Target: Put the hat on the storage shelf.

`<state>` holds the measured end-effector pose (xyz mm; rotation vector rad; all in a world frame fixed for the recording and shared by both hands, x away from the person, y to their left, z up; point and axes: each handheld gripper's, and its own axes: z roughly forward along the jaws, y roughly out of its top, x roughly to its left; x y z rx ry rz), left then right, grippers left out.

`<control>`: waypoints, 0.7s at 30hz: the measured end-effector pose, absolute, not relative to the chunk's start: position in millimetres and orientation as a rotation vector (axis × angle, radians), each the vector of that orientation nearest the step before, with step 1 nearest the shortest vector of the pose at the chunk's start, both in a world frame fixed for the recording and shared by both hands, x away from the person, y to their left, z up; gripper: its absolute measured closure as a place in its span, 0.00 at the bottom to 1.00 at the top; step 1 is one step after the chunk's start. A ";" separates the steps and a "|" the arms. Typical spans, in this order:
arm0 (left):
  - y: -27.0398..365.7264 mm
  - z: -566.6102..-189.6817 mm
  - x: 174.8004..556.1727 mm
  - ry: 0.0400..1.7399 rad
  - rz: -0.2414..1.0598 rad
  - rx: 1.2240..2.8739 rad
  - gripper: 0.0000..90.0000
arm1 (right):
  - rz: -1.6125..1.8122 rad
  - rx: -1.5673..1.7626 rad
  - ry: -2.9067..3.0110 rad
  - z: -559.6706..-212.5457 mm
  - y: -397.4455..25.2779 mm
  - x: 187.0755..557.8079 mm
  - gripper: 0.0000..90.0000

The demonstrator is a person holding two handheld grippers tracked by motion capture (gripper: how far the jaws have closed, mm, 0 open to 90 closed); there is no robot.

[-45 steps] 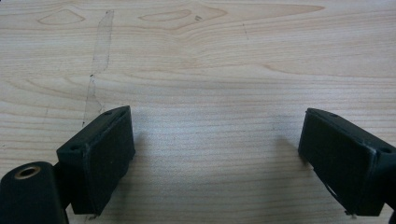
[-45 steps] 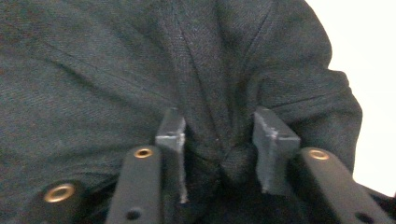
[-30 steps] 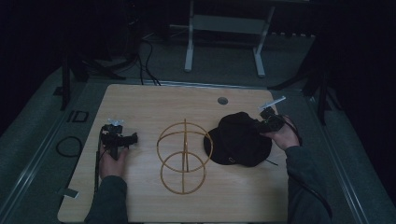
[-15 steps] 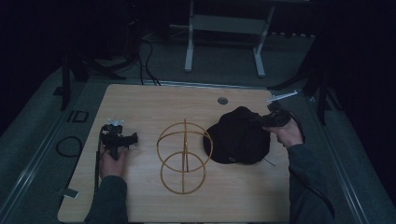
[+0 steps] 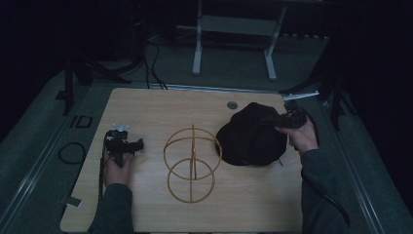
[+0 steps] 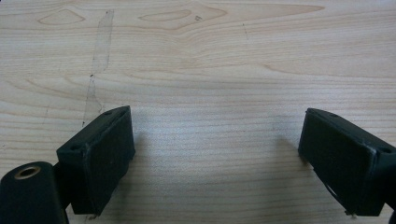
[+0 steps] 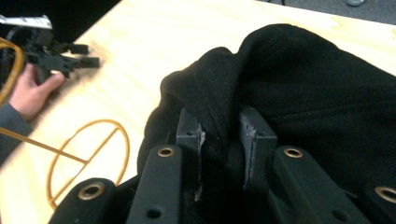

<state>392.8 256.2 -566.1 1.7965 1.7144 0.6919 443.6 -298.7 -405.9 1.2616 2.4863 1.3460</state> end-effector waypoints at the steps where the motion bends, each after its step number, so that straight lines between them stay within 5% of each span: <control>1: 256.2 -566.1 392.8 1.714 0.692 1.797 0.11 | 1.359 1.262 2.483 -404.7 -299.0 443.2 0.81; 21: 256.3 -566.0 392.9 1.714 0.692 1.798 0.11 | 1.525 1.252 2.436 -384.7 -300.1 436.6 0.81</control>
